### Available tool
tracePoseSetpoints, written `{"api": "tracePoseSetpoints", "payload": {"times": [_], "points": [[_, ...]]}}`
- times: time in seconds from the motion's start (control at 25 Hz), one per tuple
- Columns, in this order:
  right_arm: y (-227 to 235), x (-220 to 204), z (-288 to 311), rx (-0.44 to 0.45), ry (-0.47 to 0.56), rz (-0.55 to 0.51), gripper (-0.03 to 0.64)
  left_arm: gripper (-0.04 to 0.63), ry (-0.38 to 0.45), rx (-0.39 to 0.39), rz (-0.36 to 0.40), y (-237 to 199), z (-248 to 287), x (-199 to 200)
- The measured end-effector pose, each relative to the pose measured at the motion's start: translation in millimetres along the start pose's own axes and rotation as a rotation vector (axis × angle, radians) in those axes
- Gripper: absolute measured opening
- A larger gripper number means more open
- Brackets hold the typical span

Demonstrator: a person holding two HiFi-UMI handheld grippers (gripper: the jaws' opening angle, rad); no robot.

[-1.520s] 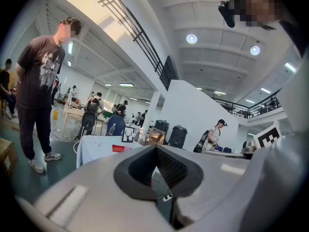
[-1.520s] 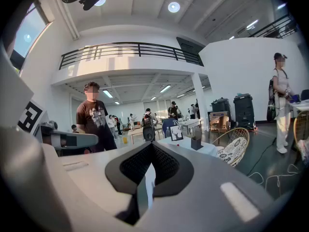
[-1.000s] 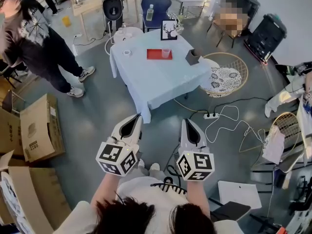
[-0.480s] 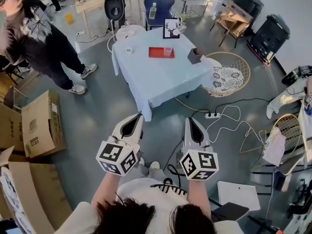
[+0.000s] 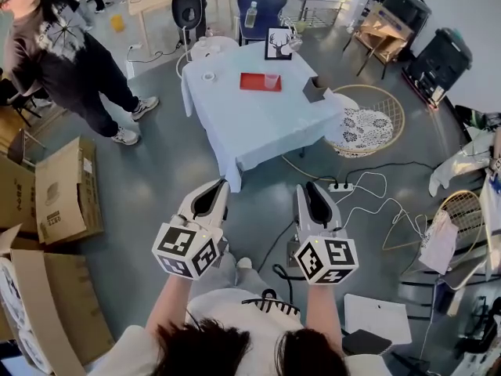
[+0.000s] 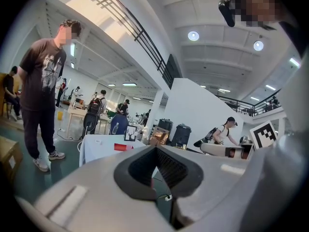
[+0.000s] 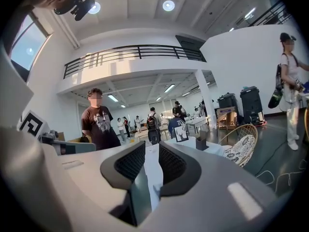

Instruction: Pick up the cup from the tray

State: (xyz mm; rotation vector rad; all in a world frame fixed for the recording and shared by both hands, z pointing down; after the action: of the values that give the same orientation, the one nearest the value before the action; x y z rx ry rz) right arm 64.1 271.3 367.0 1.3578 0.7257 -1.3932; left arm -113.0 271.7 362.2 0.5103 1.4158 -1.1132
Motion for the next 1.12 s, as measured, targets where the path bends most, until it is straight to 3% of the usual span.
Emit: {"api": "tracePoseSetpoints", "payload": {"times": [0.44,0.84,1.12], "points": [[7.1,4.1,40.0,0.027,-0.011,-0.026,0.120,0.000,0.008,0.014,0.040,-18.8,38.0,14.5],[20.1,10.3,99.7,0.042,-0.054,-0.038,0.120,0.000,-0.021,0.012,0.029,-51.4,93.6,21.1],[37.9,20.0,134.3,-0.058,-0.034,-0.033,0.140,0.000,-0.079,-0.019,0.086,-73.2,130.9,27.7]]}}
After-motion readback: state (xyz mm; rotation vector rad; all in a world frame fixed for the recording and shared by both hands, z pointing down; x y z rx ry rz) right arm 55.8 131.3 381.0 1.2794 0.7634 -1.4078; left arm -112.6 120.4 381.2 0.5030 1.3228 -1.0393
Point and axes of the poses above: the fingertips, and each gripper's own axes: z forward along the fingers, y to its right, x out of its top, the point moved 1 cm from there along -z, backward along the fingers, and after that the axes turned 1 degree about -z, right-handed, at the moved point
